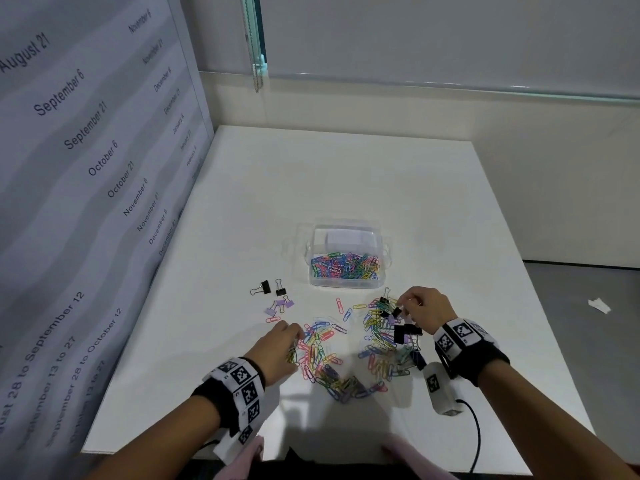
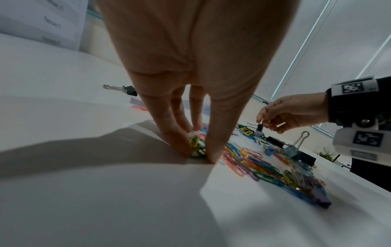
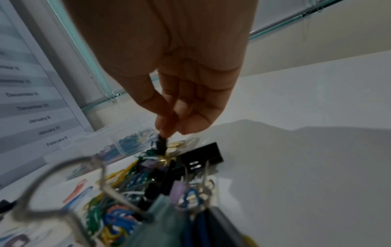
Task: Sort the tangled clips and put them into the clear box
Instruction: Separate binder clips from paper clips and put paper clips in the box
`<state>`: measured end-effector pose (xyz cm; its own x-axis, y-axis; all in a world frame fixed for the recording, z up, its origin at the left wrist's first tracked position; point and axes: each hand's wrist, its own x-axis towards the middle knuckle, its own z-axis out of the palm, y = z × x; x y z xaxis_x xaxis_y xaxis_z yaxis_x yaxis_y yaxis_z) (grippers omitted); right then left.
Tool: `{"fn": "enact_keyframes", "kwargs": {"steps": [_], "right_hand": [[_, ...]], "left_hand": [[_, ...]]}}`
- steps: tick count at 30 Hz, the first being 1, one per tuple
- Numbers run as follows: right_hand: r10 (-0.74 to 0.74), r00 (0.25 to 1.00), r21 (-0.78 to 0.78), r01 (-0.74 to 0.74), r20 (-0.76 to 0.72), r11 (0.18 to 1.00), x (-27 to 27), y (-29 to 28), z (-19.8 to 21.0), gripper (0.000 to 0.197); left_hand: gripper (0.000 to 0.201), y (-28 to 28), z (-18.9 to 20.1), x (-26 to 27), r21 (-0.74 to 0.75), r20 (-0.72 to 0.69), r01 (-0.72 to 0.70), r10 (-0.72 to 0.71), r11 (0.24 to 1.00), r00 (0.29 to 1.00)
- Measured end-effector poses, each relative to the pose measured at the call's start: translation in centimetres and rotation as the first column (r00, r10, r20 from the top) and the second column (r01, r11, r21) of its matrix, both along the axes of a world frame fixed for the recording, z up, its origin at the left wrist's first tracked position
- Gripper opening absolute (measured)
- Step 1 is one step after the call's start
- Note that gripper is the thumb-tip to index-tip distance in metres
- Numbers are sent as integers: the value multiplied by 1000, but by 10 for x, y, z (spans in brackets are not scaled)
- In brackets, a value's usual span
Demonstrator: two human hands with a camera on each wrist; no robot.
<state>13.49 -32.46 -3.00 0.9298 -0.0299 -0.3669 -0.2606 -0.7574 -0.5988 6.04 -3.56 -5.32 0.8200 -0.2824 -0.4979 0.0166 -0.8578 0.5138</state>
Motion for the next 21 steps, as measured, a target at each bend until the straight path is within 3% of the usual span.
{"fn": "enact_keyframes", "kwargs": {"steps": [7,11,14,17,21], "right_hand": [[53,998,-64,-50,34,997,-2,8,0,22],[311,950,-61,-310,3,949,-9,33,-1,18],[527,845,-134,-534,-91,835,-11,54,-4,38],[591,802,-172,-597,-90,784,-9,76,-10,56],[639,757,-216,-652,-136,727,-7,92,-15,84]], "left_hand": [[75,-17,1,1,-63,-8,-26,26,998,1000],[93,-32,3,3,-43,-1,-33,33,999,999],[98,-42,0,5,14,51,-3,2,1000,999],[85,-47,-5,6,46,95,25,-29,999,995],[51,-45,-7,9,-36,92,-18,22,999,996]]}}
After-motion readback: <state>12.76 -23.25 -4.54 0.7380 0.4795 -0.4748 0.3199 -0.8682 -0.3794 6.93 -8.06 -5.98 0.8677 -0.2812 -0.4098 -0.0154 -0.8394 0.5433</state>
